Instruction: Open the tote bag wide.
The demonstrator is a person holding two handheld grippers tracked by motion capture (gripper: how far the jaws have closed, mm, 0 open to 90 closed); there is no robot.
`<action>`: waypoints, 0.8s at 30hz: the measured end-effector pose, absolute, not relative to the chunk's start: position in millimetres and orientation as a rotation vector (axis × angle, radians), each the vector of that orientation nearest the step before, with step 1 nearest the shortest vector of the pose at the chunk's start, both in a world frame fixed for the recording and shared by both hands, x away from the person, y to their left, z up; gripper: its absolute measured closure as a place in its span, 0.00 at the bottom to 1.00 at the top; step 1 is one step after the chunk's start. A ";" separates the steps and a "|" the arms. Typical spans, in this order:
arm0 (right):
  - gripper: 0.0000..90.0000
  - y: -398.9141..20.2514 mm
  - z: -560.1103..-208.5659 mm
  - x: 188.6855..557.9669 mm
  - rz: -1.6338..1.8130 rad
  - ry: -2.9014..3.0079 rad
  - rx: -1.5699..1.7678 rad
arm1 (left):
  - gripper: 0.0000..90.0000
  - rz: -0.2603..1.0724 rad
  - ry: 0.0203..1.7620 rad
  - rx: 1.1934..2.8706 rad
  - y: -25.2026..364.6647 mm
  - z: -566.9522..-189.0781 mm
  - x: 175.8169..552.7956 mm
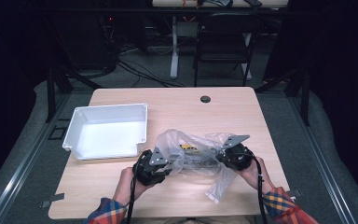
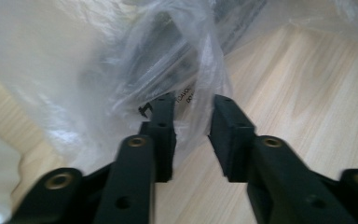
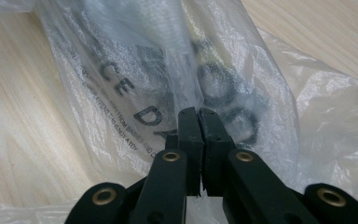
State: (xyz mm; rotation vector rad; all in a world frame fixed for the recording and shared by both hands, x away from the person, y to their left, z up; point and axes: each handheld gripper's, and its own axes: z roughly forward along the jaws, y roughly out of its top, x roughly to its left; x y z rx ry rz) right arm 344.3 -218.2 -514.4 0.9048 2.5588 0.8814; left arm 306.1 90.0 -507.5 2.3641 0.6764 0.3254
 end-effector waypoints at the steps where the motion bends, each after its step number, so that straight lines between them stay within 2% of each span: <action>1: 0.99 -218.7 -514.1 344.8 0.873 2.560 0.904 | 0.91 0.320 0.680 2.371 90.6 -508.9 307.8; 4: 0.99 -221.1 -513.4 345.8 0.874 2.541 0.919 | 0.99 0.310 0.730 2.363 98.0 -510.6 311.8; 10: 0.99 -228.7 -513.0 351.8 0.858 2.499 0.969 | 1.00 0.309 0.970 2.322 133.8 -520.0 326.4; 16: 1.00 -237.9 -518.4 362.0 0.819 2.464 1.060 | 1.00 0.258 1.159 2.356 164.9 -537.3 339.1; 21: 1.00 -238.4 -522.3 367.3 0.788 2.461 1.070 | 1.00 0.283 1.172 2.440 161.0 -542.3 339.9; 23: 1.00 -237.4 -524.2 368.6 0.771 2.461 1.070 | 0.99 0.250 1.151 2.447 160.1 -542.8 338.9; 24: 1.00 -237.3 -524.7 368.8 0.769 2.463 1.064 | 0.96 0.253 1.150 2.449 159.4 -541.6 337.2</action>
